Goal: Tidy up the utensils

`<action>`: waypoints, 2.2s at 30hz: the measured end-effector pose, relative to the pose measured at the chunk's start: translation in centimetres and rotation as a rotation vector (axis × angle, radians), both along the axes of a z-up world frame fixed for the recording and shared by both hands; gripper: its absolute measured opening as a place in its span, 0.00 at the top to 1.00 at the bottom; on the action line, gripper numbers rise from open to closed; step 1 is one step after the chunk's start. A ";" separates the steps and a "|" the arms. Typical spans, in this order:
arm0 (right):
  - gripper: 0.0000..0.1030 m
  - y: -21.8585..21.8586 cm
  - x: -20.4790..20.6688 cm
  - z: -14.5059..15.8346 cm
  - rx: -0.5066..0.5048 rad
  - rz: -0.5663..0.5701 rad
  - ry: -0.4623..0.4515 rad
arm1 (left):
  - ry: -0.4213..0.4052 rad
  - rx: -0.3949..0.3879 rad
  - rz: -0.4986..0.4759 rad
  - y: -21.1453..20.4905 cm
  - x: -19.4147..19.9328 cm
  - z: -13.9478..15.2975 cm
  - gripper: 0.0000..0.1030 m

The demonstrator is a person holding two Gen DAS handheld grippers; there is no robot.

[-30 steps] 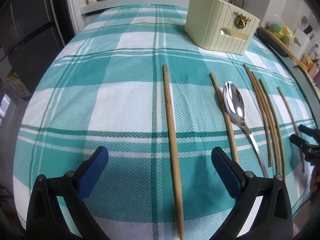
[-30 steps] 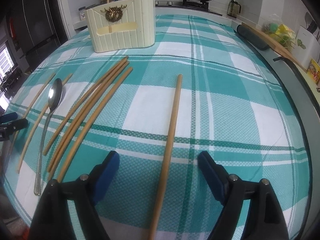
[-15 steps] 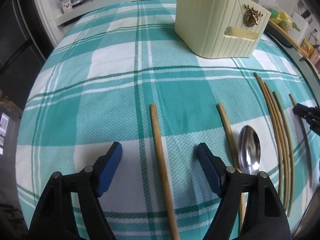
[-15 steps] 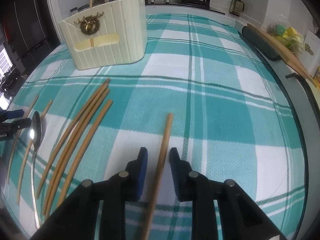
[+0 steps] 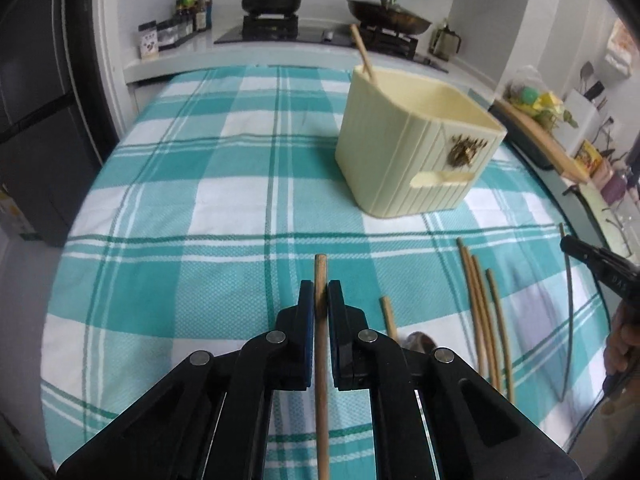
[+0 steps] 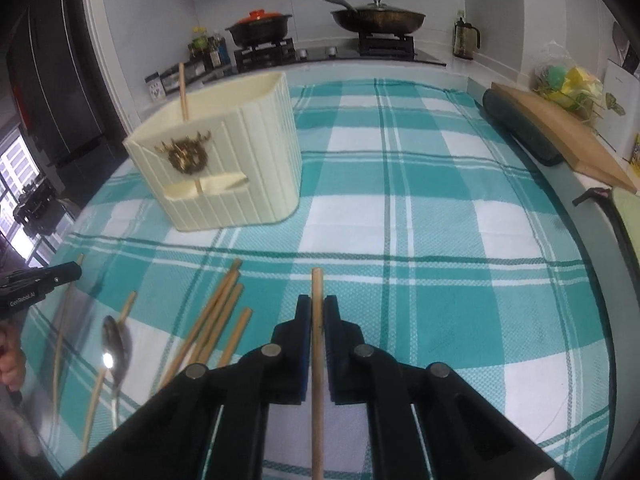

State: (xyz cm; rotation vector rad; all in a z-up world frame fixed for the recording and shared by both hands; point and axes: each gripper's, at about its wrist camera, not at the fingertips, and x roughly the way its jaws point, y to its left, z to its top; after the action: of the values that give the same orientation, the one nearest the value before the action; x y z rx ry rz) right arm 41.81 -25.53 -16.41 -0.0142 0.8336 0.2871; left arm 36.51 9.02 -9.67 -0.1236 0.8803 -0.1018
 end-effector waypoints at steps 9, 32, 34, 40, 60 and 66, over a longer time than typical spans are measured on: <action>0.94 -0.5 -7.0 9.6 0.109 0.090 -0.200 | -0.212 -0.058 -0.047 -0.3 -6.2 9.5 0.95; 0.94 2.2 -6.9 18.6 0.168 0.106 -0.509 | -0.450 -0.150 -0.052 -1.3 -3.3 21.9 0.95; 0.94 3.0 -5.8 19.9 0.173 0.108 -0.543 | -0.481 -0.136 -0.033 -1.5 -1.9 23.0 0.95; 0.94 4.9 -1.3 22.8 0.177 0.089 -0.659 | -0.531 -0.083 0.041 -2.1 3.3 23.9 0.95; 0.93 9.4 15.3 11.6 0.092 0.082 -0.254 | -0.133 -0.049 0.016 -7.6 17.2 11.0 0.95; 0.81 8.6 16.2 11.1 0.127 0.058 -0.182 | -0.155 -0.027 0.029 -7.6 15.8 11.6 0.58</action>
State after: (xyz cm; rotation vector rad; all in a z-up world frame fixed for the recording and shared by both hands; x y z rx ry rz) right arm 57.97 -16.91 -5.34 0.0541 0.6337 0.3869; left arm 52.32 1.40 1.93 -0.1520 0.7228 -0.0952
